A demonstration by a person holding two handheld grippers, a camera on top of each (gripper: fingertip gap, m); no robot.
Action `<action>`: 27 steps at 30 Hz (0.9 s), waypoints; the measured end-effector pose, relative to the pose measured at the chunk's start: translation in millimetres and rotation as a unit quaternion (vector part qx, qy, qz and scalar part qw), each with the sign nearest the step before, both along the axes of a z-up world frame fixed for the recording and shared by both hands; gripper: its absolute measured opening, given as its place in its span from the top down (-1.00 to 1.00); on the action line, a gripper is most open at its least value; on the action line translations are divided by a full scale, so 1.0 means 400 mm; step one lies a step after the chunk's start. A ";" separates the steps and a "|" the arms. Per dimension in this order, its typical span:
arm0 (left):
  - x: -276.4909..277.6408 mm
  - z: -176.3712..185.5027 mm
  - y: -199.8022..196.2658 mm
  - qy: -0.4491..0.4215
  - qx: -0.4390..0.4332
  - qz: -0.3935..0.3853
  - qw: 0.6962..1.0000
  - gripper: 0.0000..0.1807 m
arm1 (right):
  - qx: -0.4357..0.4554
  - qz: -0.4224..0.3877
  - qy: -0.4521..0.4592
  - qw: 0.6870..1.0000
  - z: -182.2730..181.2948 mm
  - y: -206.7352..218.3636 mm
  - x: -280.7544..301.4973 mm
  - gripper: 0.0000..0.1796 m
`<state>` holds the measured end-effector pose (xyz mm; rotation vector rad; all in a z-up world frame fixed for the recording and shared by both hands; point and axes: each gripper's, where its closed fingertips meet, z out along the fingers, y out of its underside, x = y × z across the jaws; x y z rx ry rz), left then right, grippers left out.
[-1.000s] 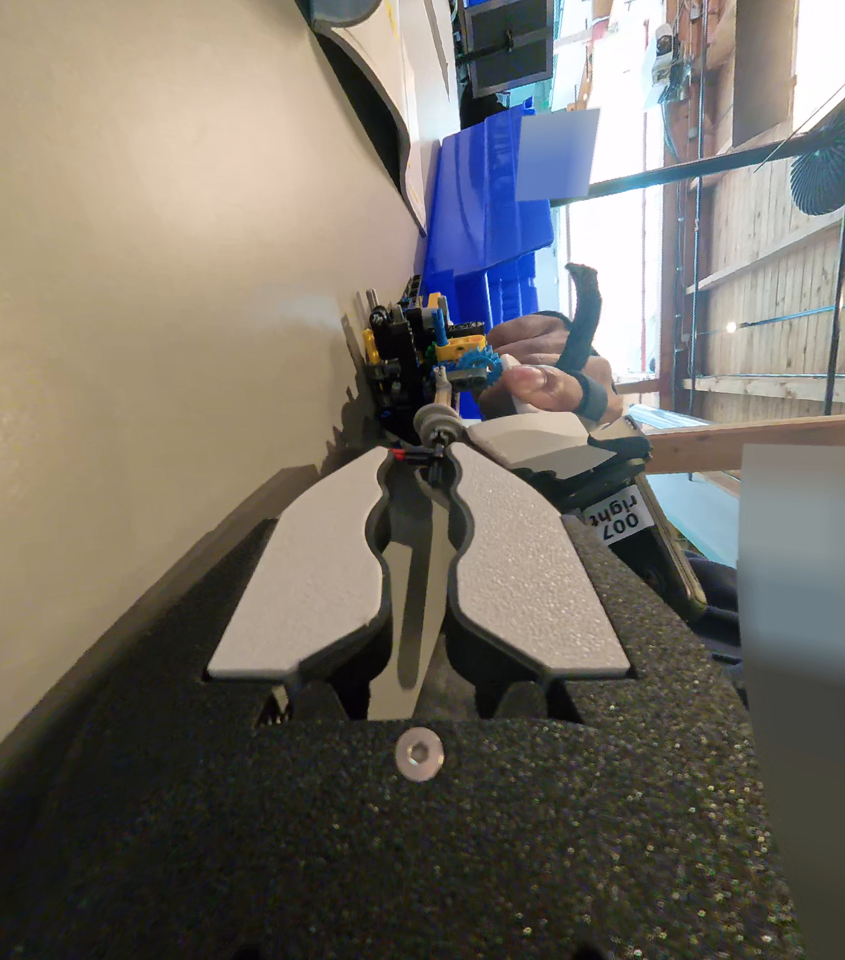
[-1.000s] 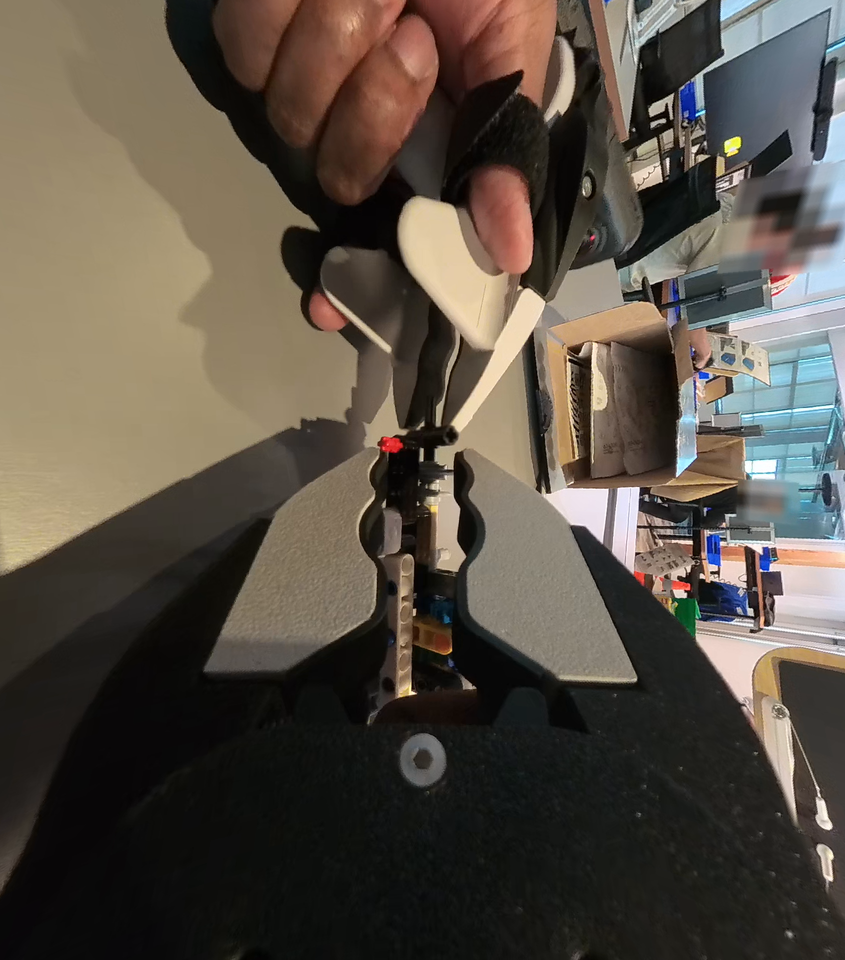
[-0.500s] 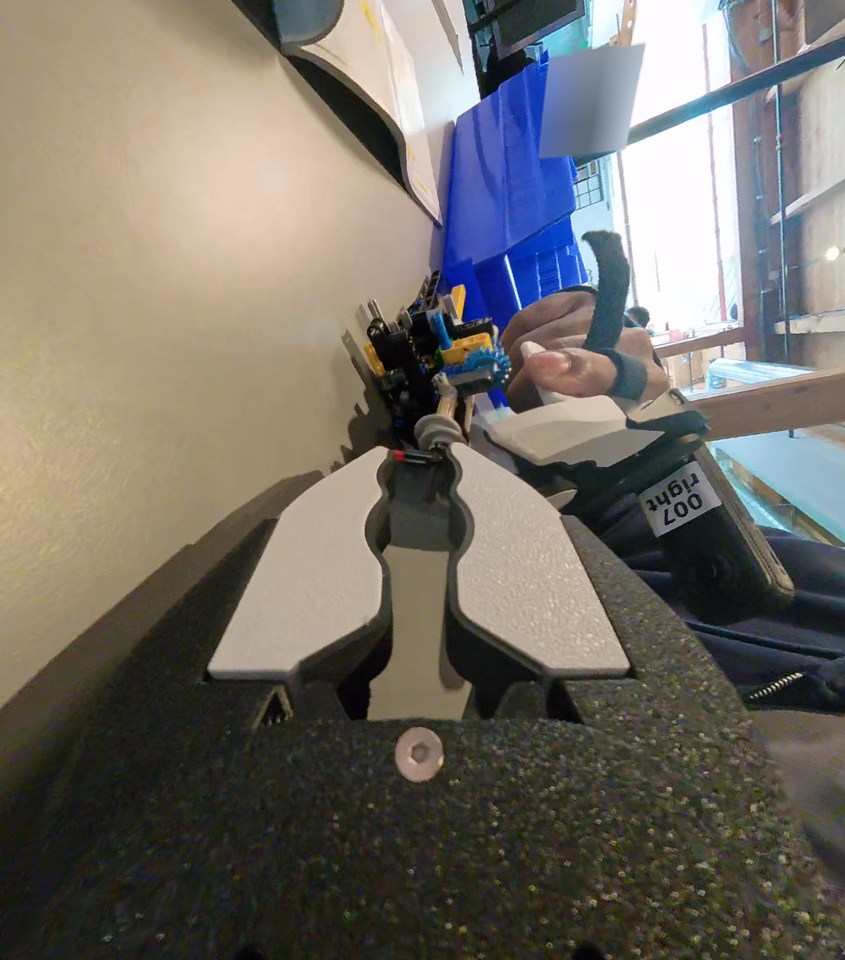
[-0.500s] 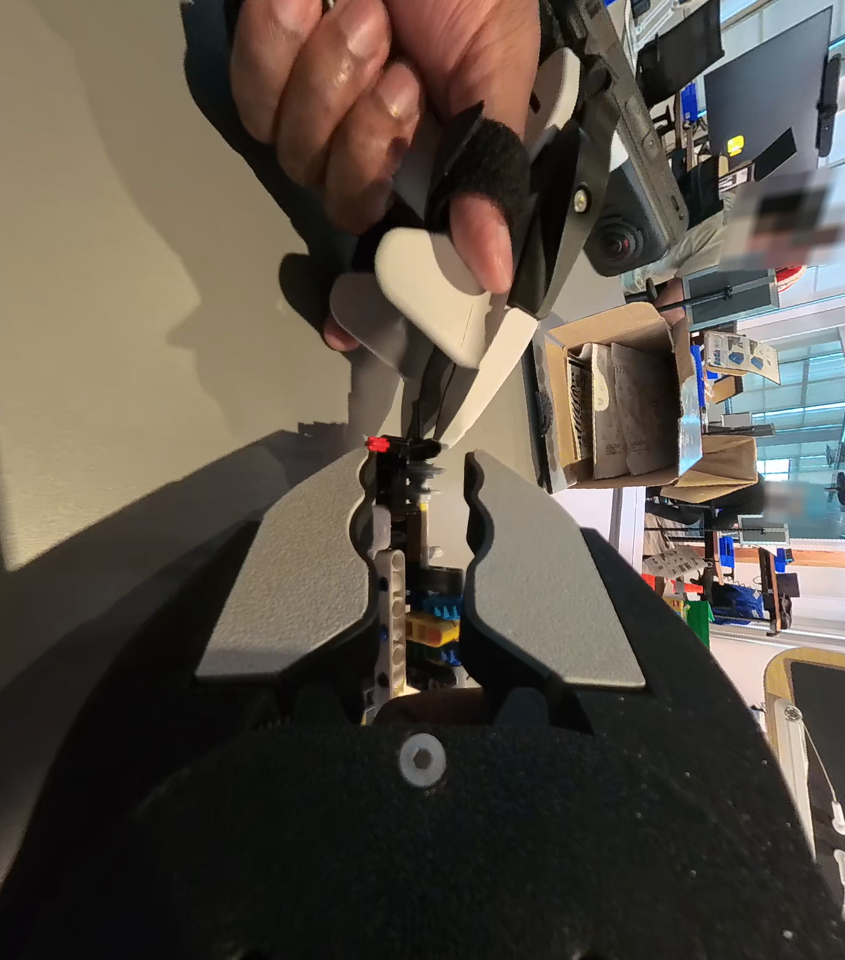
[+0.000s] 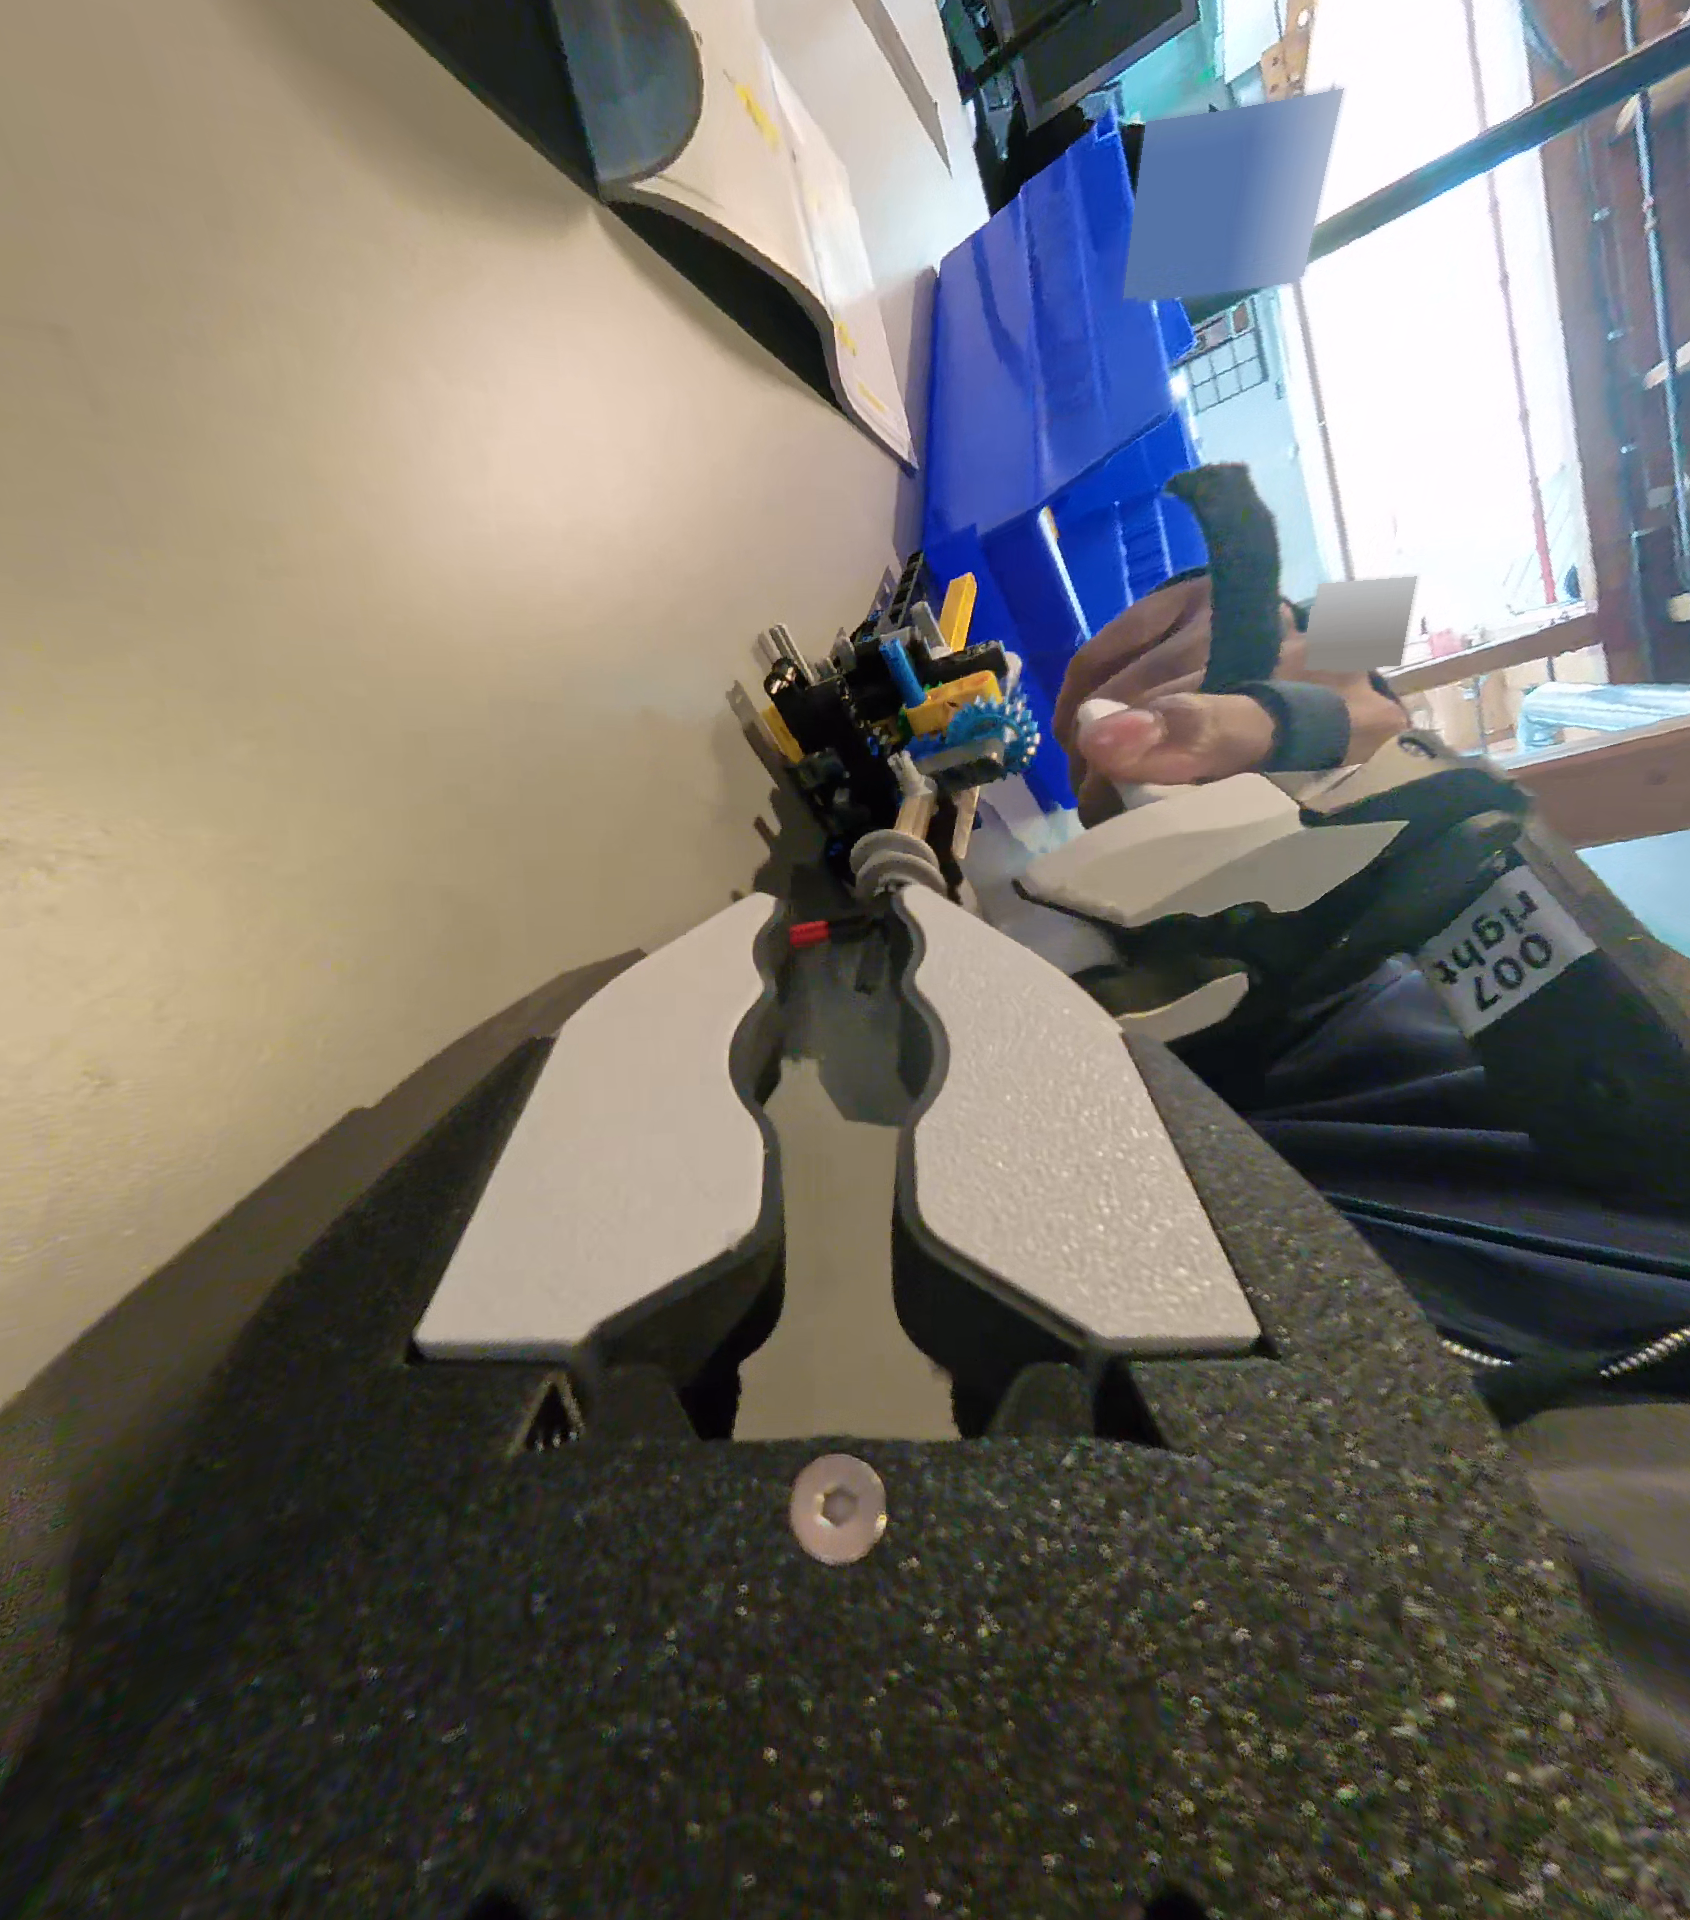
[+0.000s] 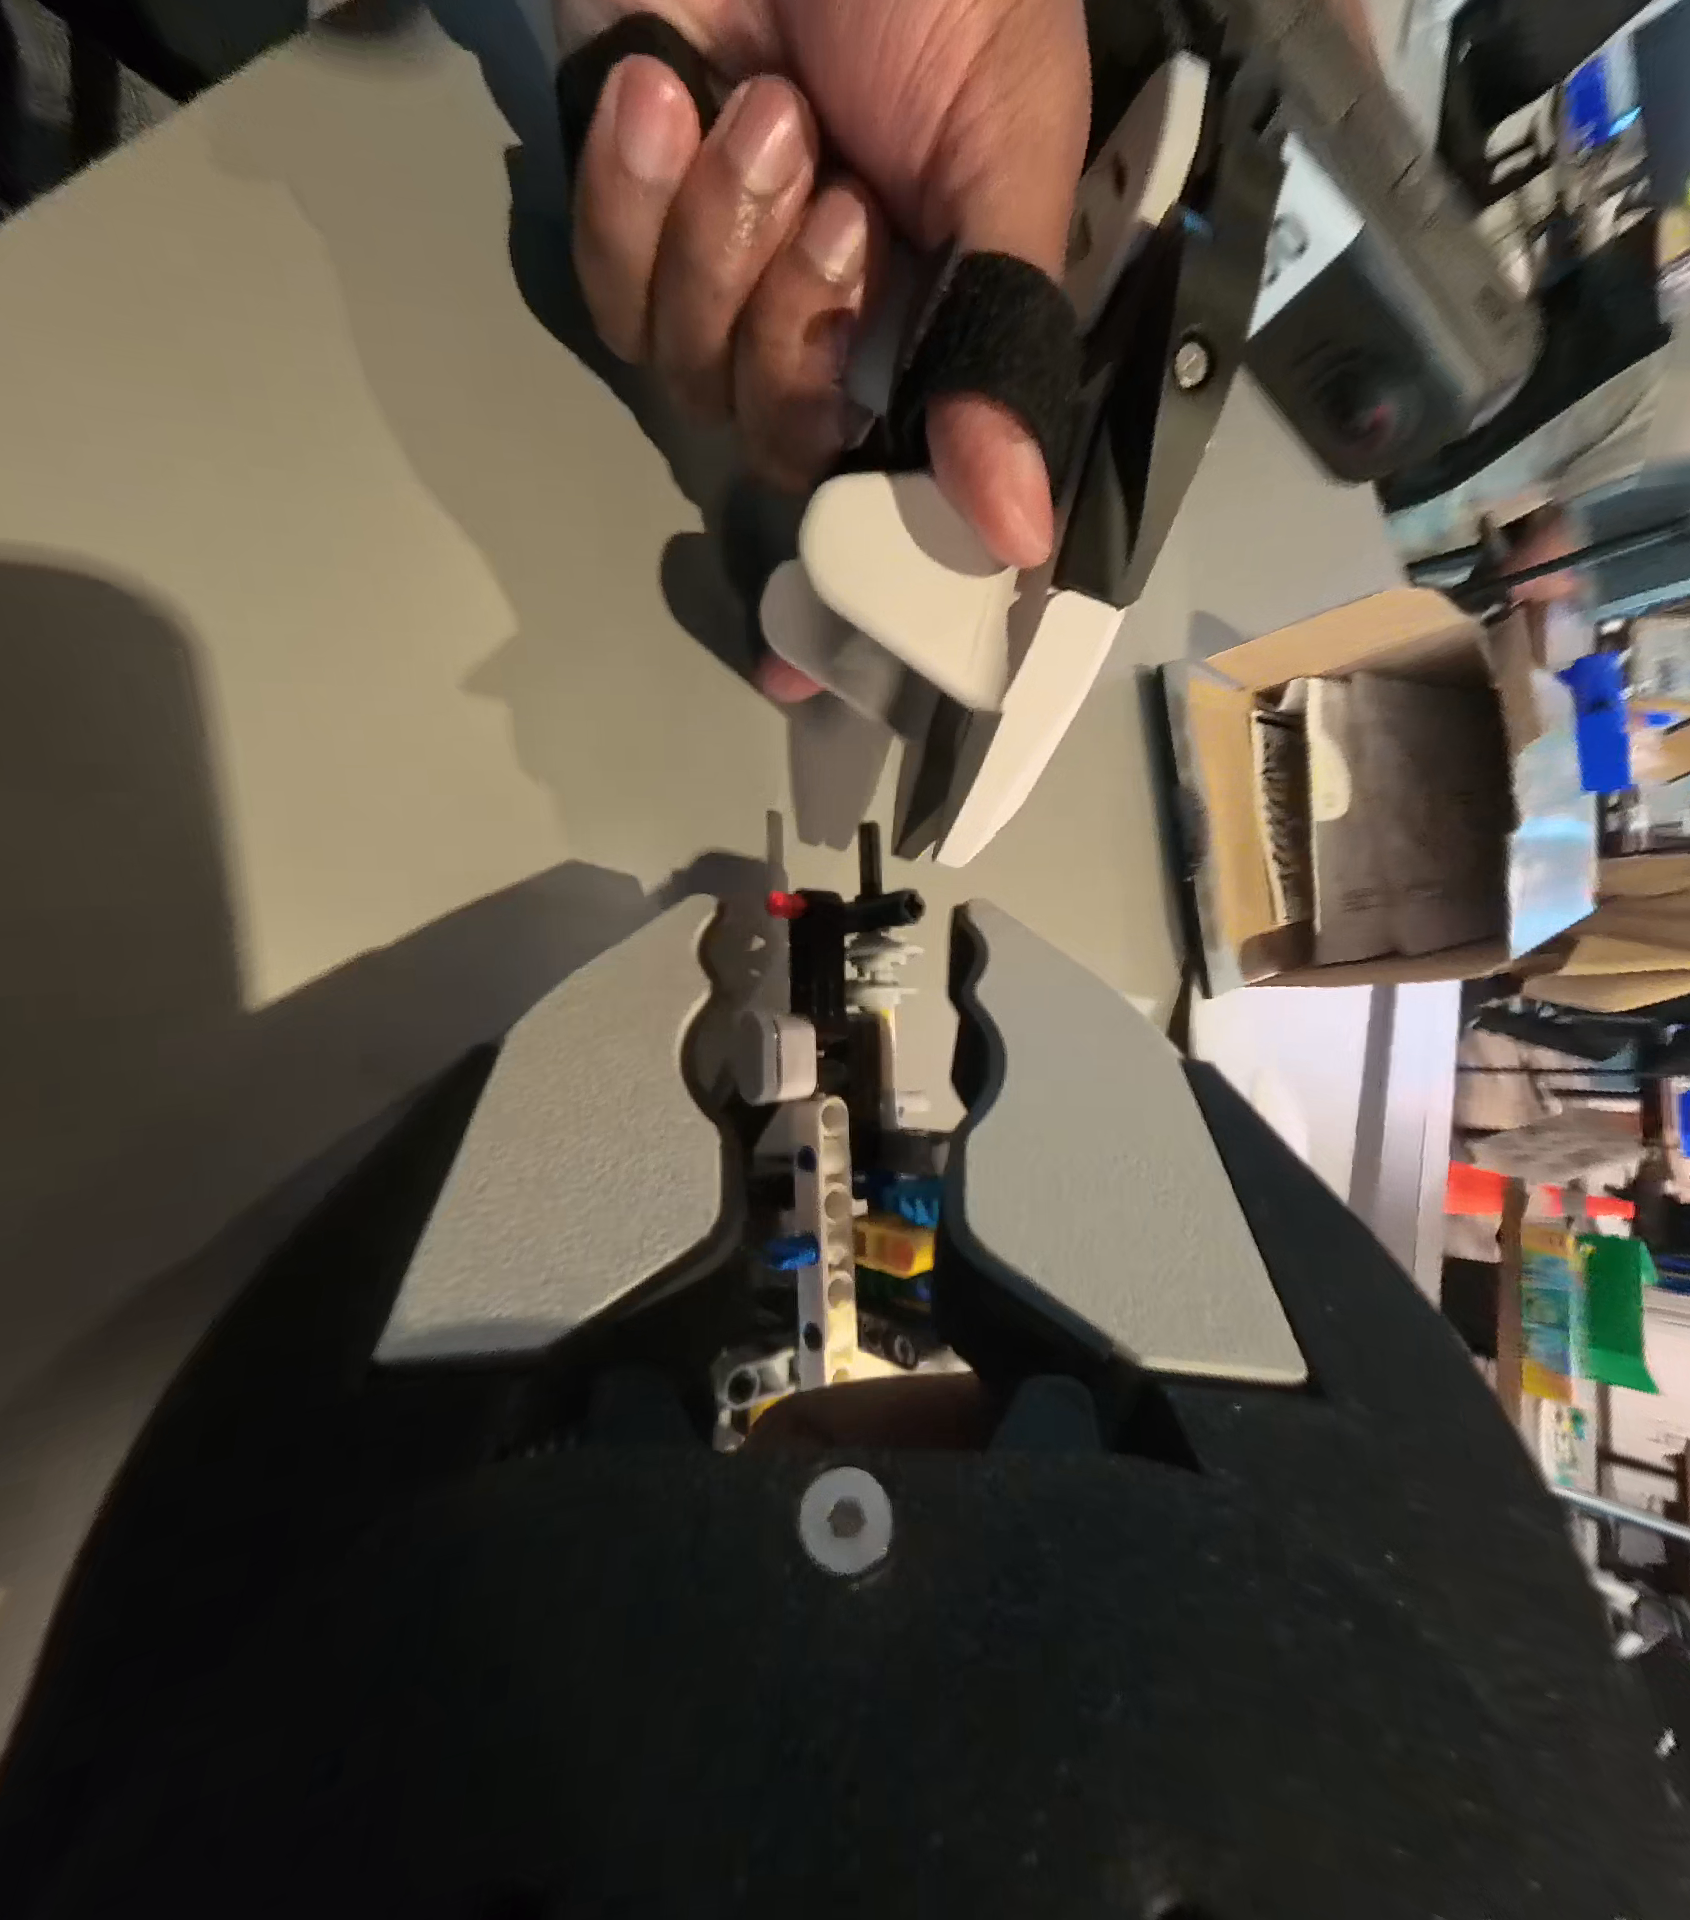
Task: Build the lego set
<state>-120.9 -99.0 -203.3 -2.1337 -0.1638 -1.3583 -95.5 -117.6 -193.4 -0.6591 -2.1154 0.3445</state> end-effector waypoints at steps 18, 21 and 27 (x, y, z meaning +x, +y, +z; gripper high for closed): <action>-0.020 -0.014 -0.009 0.100 0.048 -0.026 0.994 0.82 | 0.134 -0.013 -0.070 0.988 -0.042 0.005 -0.005 0.52; -0.019 -0.015 -0.008 0.107 0.052 -0.031 0.992 0.82 | 0.132 -0.011 -0.076 0.988 -0.048 0.000 0.001 0.53; -0.014 -0.016 -0.007 0.116 0.057 -0.040 0.991 0.82 | 0.133 -0.011 -0.087 0.987 -0.059 -0.003 0.009 0.54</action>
